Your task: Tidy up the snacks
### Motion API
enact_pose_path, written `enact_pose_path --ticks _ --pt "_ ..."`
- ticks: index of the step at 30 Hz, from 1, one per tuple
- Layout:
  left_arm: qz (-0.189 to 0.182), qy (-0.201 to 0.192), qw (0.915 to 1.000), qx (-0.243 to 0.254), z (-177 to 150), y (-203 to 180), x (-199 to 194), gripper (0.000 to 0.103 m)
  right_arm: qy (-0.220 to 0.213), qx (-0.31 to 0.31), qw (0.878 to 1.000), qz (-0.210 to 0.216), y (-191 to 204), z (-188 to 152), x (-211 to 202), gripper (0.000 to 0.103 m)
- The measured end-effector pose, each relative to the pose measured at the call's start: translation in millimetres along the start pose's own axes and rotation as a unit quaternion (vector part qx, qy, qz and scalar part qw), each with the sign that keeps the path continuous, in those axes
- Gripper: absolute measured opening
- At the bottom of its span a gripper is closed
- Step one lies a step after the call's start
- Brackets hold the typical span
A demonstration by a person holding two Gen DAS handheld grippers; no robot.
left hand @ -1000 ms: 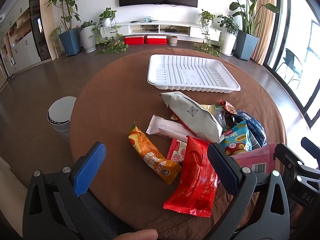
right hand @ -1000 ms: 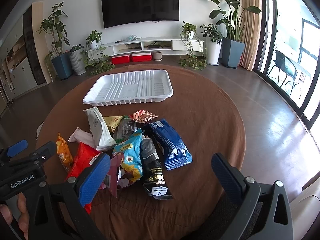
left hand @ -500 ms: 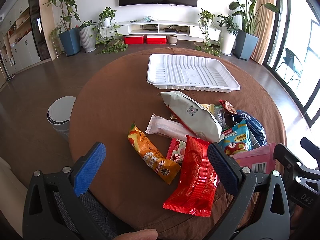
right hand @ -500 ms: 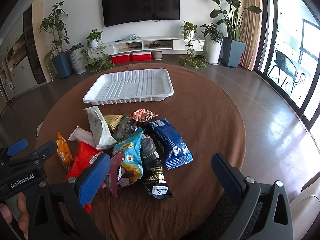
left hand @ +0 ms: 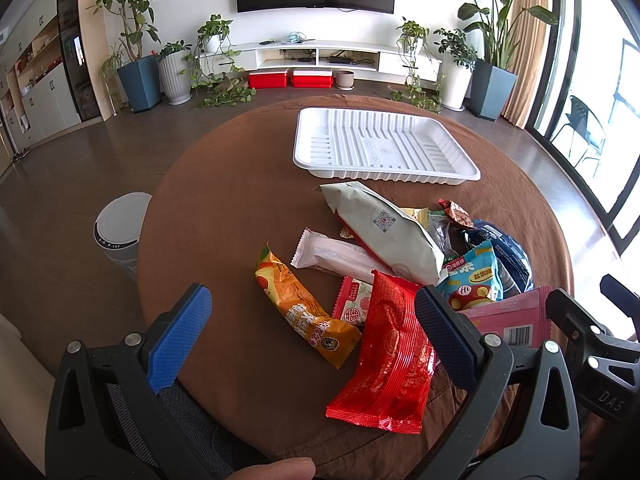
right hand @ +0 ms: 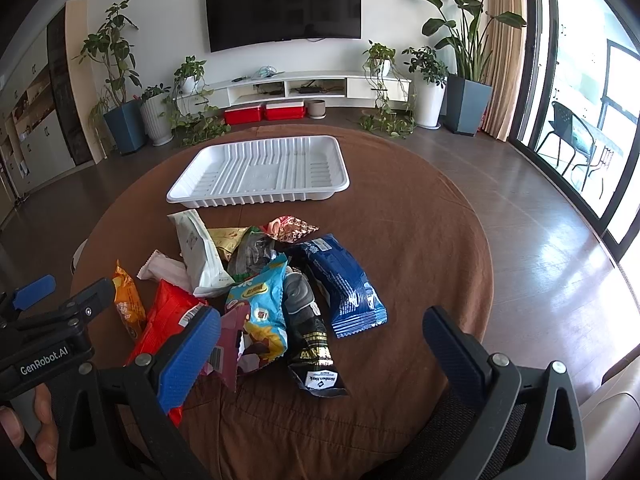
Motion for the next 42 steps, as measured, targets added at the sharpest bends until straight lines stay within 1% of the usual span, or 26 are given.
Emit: enact_pose_path --ticks 11,16,18,19,21,22,23,25,26,29,32,33,36,38,40,41,42 --pt "-0.001 0.001 1.0000 0.001 -2.0 -0.7 0.9 0.103 0.002 -0.001 1.000 0.000 0.4 0.7 -0.9 0.103" --pt "-0.014 0.000 0.9999 -0.008 -5.9 3.2 3.4 0.103 0.008 -0.001 1.000 0.005 -2.6 -4.8 -4.5 0.103" --pt "-0.033 -0.010 0.9993 -0.014 -4.3 8.7 3.7 0.103 0.012 0.001 1.000 0.012 -3.9 -6.2 -6.9 0.103" --pt "-0.050 -0.016 0.9985 -0.016 -4.2 11.4 3.5 0.103 0.013 0.005 1.000 0.017 -6.4 -7.8 -8.2 0.103" --pt "-0.096 -0.023 0.9949 -0.020 -3.3 15.9 4.1 0.103 0.015 0.015 0.999 0.025 -11.3 -7.4 -9.7 0.103" --pt "-0.101 -0.025 0.9944 -0.023 -5.7 20.9 3.7 0.103 0.014 0.022 0.999 0.029 -15.3 -7.4 -11.5 0.103" --pt "-0.094 -0.022 0.9951 -0.020 -7.0 23.6 4.1 0.103 0.013 0.030 0.999 0.032 -19.8 -8.7 -13.1 0.103" --pt "-0.090 0.013 0.9958 -0.006 -14.0 26.8 10.1 0.103 0.015 0.051 0.997 0.048 -30.4 -11.7 -16.2 0.103" --pt "-0.092 0.027 0.9953 -0.012 -18.0 30.4 13.5 0.103 0.017 0.061 0.996 0.056 -34.0 -10.3 -16.6 0.103" --pt "-0.112 0.038 0.9919 -0.048 -27.0 41.9 17.8 0.103 0.033 0.083 0.993 0.078 -41.9 -15.2 -19.0 0.103" --pt "-0.106 0.055 0.9924 -0.031 -31.4 37.7 23.4 0.103 0.050 0.087 0.992 0.079 -44.4 -20.6 -19.9 0.102" --pt "-0.112 0.056 0.9919 -0.023 -32.7 33.9 24.2 0.103 0.056 0.093 0.991 0.082 -47.2 -25.1 -21.2 0.101" --pt "-0.136 0.057 0.9891 -0.006 -37.7 19.9 22.7 0.103 0.077 0.125 0.983 0.113 -50.4 -31.5 -20.9 0.098" --pt "-0.147 0.060 0.9873 0.003 -42.0 10.2 21.6 0.103 0.096 0.145 0.977 0.127 -59.3 -35.3 -21.8 0.088" --pt "-0.151 0.056 0.9870 0.012 -44.4 3.2 19.9 0.102 0.098 0.155 0.974 0.131 -65.2 -35.0 -24.4 0.085" --pt "-0.158 0.053 0.9858 0.017 -45.4 -1.7 19.0 0.098 0.089 0.156 0.975 0.130 -68.7 -34.2 -28.8 0.085" --pt "-0.167 0.053 0.9843 0.023 -45.4 -6.1 19.4 0.087 0.078 0.153 0.977 0.128 -71.4 -32.7 -33.7 0.085"
Point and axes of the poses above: each gripper's, at about its wrist camera, not at the fingertips, and x roughly the way its jaws point, y to its left, z to its top, the point moved 2 cm from there along x, roughly the way its jaws point, and after that the axes turned 12 degrees about -y, right-handed, at the moved point
